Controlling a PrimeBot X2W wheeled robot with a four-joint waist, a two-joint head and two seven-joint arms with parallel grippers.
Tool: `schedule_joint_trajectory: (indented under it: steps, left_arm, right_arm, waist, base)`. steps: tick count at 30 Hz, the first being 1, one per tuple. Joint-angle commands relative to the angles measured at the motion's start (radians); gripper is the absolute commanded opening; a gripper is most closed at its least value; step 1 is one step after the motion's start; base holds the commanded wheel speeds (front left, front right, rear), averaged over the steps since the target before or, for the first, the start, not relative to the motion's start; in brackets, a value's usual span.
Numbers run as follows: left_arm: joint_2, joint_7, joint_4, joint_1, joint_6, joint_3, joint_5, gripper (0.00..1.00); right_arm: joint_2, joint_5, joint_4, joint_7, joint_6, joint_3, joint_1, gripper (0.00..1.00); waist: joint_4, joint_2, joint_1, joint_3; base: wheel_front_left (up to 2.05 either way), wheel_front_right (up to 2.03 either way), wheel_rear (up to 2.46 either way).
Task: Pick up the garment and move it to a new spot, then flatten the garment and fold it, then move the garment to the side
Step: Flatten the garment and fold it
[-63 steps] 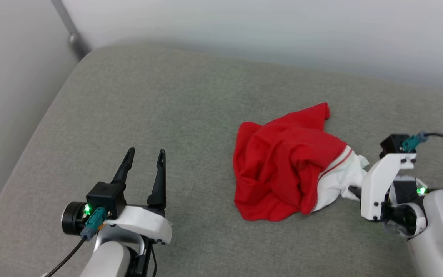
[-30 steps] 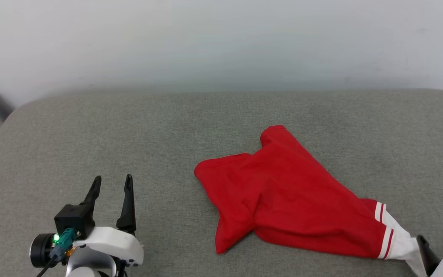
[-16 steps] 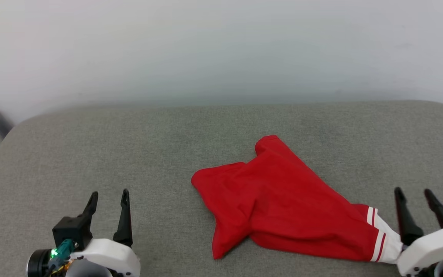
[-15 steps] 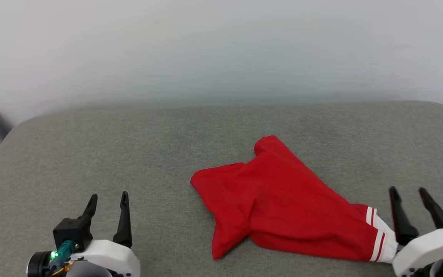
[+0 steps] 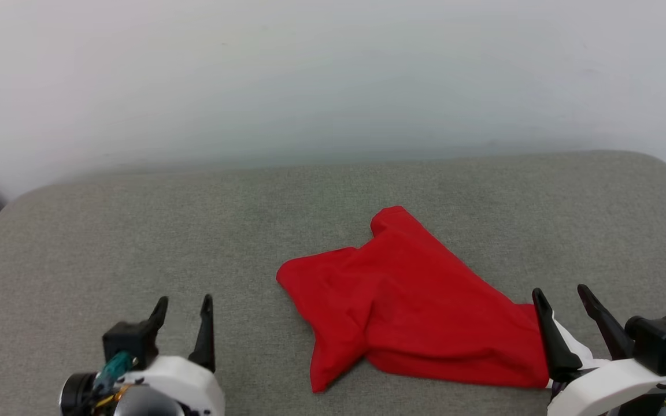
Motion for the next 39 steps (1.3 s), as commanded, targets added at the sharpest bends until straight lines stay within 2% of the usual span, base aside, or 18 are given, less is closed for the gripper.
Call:
schedule_joint_trajectory:
  steps: [1,4,10,13,17,21,24,32,33,34,35,36,39]
  left_arm:
    - [-0.003,0.006,0.003,-0.031,-0.007,-0.005,-0.004,1.00]
    - [-0.006,0.057,0.034,-0.100,-0.047,-0.031,-0.014,1.00]
    - [0.006,0.185,0.115,-0.303,-0.158,-0.078,-0.043,1.00]
    - [0.027,0.284,0.167,-0.404,-0.218,-0.101,-0.064,1.00]
    - [0.056,0.436,0.248,-0.515,-0.275,-0.120,-0.108,1.00]
    - [0.086,0.586,0.312,-0.585,-0.306,-0.167,-0.168,1.00]
    - [0.104,0.690,0.353,-0.617,-0.312,-0.207,-0.213,1.00]
    - [0.111,0.863,0.418,-0.607,-0.315,-0.329,-0.303,1.00]
    - [0.107,0.877,0.425,-0.600,-0.316,-0.344,-0.313,0.75]
    - [0.103,0.885,0.431,-0.594,-0.317,-0.356,-0.322,0.37]
    - [0.100,0.884,0.434,-0.590,-0.317,-0.365,-0.327,0.07]
    - [0.098,0.877,0.438,-0.590,-0.317,-0.372,-0.330,0.00]
    - [0.110,0.832,0.444,-0.598,-0.316,-0.375,-0.308,0.00]
  right_arm:
    - [0.003,-0.005,-0.007,0.001,0.000,0.003,0.002,1.00]
    - [0.004,-0.009,-0.012,0.002,0.000,0.012,-0.014,1.00]
    - [0.003,-0.004,-0.025,-0.005,0.000,0.036,-0.058,1.00]
    - [0.003,0.002,-0.027,-0.015,0.000,0.042,-0.080,1.00]
    - [0.004,0.008,-0.017,-0.029,0.000,0.052,-0.114,1.00]
    - [0.005,0.017,-0.002,-0.047,0.000,0.065,-0.143,1.00]
    - [0.006,0.024,0.013,-0.060,0.000,0.068,-0.153,1.00]
    - [0.009,0.046,0.059,-0.092,0.000,0.074,-0.180,1.00]
    - [0.010,0.050,0.065,-0.089,0.000,0.078,-0.182,1.00]
    - [0.010,0.052,0.067,-0.088,0.000,0.080,-0.185,1.00]
    - [0.010,0.050,0.069,-0.089,0.000,0.079,-0.187,1.00]
    - [0.010,0.050,0.071,-0.090,0.000,0.078,-0.188,1.00]
    - [0.007,0.047,0.073,-0.086,0.000,0.067,-0.185,1.00]
  waist:
    - [-0.004,0.0000,0.0001,0.008]
    - [-0.014,0.0000,0.0001,0.028]
    - [-0.050,0.0000,0.0001,0.101]
    - [-0.075,0.0000,0.0001,0.146]
    - [-0.111,0.0000,0.0001,0.203]
    - [-0.143,0.0000,0.0001,0.248]
    - [-0.160,0.0000,0.0001,0.279]
    - [-0.193,0.0000,0.0001,0.324]
    - [-0.196,0.0000,0.0001,0.325]
    - [-0.199,0.0000,0.0001,0.326]
    - [-0.201,0.0000,0.0001,0.326]
    - [-0.201,0.0000,0.0001,0.325]
    - [-0.198,0.0000,0.0001,0.315]
  base:
    - [0.00,0.00,0.00]
    - [0.00,0.00,0.00]
    - [0.00,0.00,0.00]
    - [0.00,0.00,0.00]
    - [0.00,0.00,0.00]
    - [0.00,0.00,0.00]
    - [0.00,0.00,0.00]
    - [0.00,0.00,0.00]
    - [0.00,0.00,0.00]
    - [0.00,0.00,0.00]
    - [0.00,0.00,0.00]
    - [0.00,0.00,0.00]
    - [0.00,0.00,0.00]
